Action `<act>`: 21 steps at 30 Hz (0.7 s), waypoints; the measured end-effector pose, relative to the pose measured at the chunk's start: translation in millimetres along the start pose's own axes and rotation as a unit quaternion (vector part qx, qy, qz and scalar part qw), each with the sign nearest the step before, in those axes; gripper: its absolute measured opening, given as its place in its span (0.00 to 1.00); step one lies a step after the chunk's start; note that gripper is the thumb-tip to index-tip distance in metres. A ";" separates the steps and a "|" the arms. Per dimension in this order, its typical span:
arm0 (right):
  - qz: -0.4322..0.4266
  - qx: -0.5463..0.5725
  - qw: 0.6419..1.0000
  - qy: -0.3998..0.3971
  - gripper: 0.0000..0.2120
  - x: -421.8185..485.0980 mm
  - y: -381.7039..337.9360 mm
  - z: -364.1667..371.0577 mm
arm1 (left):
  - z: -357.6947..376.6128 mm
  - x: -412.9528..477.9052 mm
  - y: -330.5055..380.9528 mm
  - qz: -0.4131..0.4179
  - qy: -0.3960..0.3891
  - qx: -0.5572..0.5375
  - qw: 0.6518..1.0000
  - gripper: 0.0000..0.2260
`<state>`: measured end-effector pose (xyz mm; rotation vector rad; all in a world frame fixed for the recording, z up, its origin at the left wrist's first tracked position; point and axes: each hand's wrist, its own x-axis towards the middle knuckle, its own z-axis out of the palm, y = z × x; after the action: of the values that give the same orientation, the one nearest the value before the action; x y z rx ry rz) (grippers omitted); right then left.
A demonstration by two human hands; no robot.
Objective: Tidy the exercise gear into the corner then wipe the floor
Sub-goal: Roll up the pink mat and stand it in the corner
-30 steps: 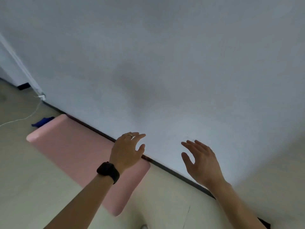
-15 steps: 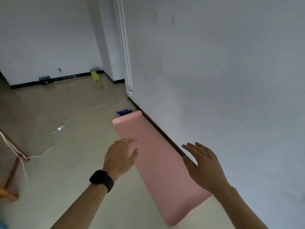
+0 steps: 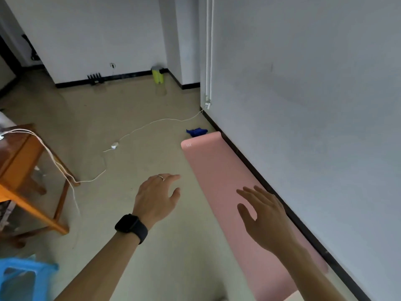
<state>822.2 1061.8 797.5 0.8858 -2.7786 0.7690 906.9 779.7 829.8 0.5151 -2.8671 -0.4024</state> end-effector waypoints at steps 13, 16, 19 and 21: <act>-0.021 0.025 0.999 -0.040 0.25 218.1 14.6 76.6 | 11.4 177.8 -66.6 -0.056 0.006 0.030 0.998 0.18; -0.019 0.021 0.998 -0.063 0.23 258.4 18.5 95.4 | 24.3 217.2 -82.6 -0.060 -0.008 0.022 0.998 0.19; -0.013 0.018 0.997 -0.075 0.23 299.3 23.7 117.1 | 40.3 260.8 -102.4 -0.060 -0.022 0.015 0.998 0.19; -0.008 0.018 0.997 -0.079 0.22 327.5 25.1 132.5 | 50.6 293.4 -119.6 -0.056 -0.029 0.010 0.998 0.19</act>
<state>543.6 846.4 759.1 1.0156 -2.8986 0.7798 662.1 576.1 789.5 0.6796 -2.9094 -0.4131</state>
